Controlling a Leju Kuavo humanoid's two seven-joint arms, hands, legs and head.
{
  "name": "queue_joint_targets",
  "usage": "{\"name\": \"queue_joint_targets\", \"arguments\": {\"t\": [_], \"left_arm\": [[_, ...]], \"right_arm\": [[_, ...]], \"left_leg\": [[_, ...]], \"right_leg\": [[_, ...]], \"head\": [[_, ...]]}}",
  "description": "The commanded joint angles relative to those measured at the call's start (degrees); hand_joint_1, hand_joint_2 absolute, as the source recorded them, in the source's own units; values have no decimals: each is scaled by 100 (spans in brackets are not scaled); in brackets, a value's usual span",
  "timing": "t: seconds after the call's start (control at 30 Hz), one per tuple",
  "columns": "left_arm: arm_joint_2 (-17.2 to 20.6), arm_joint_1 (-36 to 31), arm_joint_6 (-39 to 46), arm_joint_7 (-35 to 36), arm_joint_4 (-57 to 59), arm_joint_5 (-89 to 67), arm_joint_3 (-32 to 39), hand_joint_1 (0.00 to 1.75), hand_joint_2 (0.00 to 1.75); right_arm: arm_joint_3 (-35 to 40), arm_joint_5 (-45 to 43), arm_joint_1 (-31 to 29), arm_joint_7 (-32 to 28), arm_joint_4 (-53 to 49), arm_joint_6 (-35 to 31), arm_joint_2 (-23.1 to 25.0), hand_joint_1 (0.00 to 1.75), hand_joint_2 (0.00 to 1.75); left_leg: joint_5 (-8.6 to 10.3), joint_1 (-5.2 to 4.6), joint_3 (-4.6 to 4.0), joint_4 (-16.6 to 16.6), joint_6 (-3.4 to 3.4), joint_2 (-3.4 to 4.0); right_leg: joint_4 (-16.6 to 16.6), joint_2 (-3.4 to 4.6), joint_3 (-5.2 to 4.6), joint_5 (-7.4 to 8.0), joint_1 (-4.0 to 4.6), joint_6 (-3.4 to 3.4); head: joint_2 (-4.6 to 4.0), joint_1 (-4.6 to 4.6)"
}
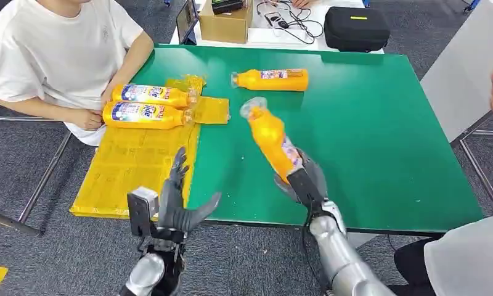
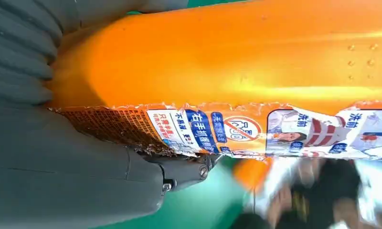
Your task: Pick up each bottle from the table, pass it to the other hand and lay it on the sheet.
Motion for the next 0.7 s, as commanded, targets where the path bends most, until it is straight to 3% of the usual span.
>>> {"name": "queue_joint_targets", "arguments": {"t": [0.03, 0.07, 0.1, 0.17, 0.2, 0.3, 0.33, 0.4, 0.43, 0.47, 0.5, 0.57, 0.67, 0.7], "left_arm": [[488, 599, -770, -120, 246, 243, -619, 0, 175], [489, 632, -784, -163, 219, 252, -639, 0, 175], [490, 640, -784, -163, 199, 252, -645, 0, 175], [461, 634, -974, -152, 60, 556, -623, 0, 175], [453, 612, -980, -130, 20, 574, -616, 0, 175], [444, 591, -981, -105, 3, 582, -614, 0, 175], [426, 590, -1004, -100, -10, 635, -589, 0, 175], [375, 540, -1083, -153, -85, 736, -564, 0, 175], [313, 488, -1085, -174, -117, 775, -538, 0, 175], [252, 425, -1137, -153, -100, 867, -519, 0, 175], [208, 360, -1143, -146, -74, 881, -515, 0, 175], [124, 269, -1159, -122, -26, 951, -494, 0, 175], [82, 224, -1224, -53, 10, 1050, -534, 0, 175], [82, 224, -1224, -53, 10, 1050, -534, 0, 175]], "right_arm": [[1023, -688, 1252, 125, -2060, -164, -18, 175, 175], [1181, -627, 1257, 188, -1996, -78, -3, 175, 175], [1212, -603, 1264, 190, -1967, -122, 33, 175, 175], [1814, -435, 1204, 195, -1662, 375, 12, 175, 175], [1892, -427, 1220, 186, -1589, 356, 80, 175, 175], [1925, -435, 1234, 167, -1545, 302, 116, 175, 175], [2024, -415, 1192, 166, -1503, 402, 74, 175, 175], [2402, -280, 1203, 153, -1402, 671, 127, 175, 175], [2635, -260, 1201, 156, -1282, 817, 175, 175, 175], [2858, -220, 1159, 134, -1182, 821, 162, 175, 175], [2946, -228, 1161, 128, -1137, 835, 175, 175, 175], [3140, -220, 1146, 114, -1073, 862, 142, 175, 175], [3229, -226, 1130, 113, -1017, 870, 100, 175, 175], [3229, -226, 1130, 113, -1017, 870, 100, 175, 175]], "left_leg": [[-35, 1, 71, -10, -1, -15], [-30, -2, 54, -13, 5, -12], [-65, -1, 104, -2, 2, -2], [-59, 0, 70, -9, -2, 9], [-78, -1, 109, -4, -3, 11], [-57, 2, 73, -9, -3, 1], [-76, 3, 105, 0, -5, 5], [-67, 0, 89, -1, -3, -2], [-39, -1, 36, -9, 0, -2], [-71, 1, 103, -3, -1, 3], [-55, 2, 72, -5, 0, 4], [-85, 2, 126, 7, -1, 7], [-79, 3, 124, 0, -1, -6], [-55, 4, 78, -4, 0, -14]], "right_leg": [[-7, -18, 76, -44, 4, -7], [-9, -12, 57, -40, -1, -1], [2, -3, 106, -70, 2, -2], [-7, 7, 71, -48, 2, -1], [-1, 8, 106, -69, 2, -5], [-6, -5, 70, -53, 5, -7], [4, -2, 100, -72, 6, -11], [5, -7, 86, -68, 4, -13], [-6, -5, 34, -41, 1, -10], [2, -1, 100, -71, 4, -14], [0, 1, 70, -55, 4, -11], [13, 0, 123, -87, 5, -17], [6, -13, 122, -85, 6, -17], [-1, -17, 80, -62, 6, -12]], "head": [[0, 4], [0, 0], [0, 2], [0, 0], [0, 2], [0, 2], [0, 2], [0, 0], [0, 2], [0, 0], [0, 2], [0, 2], [0, 2], [0, 2]]}}
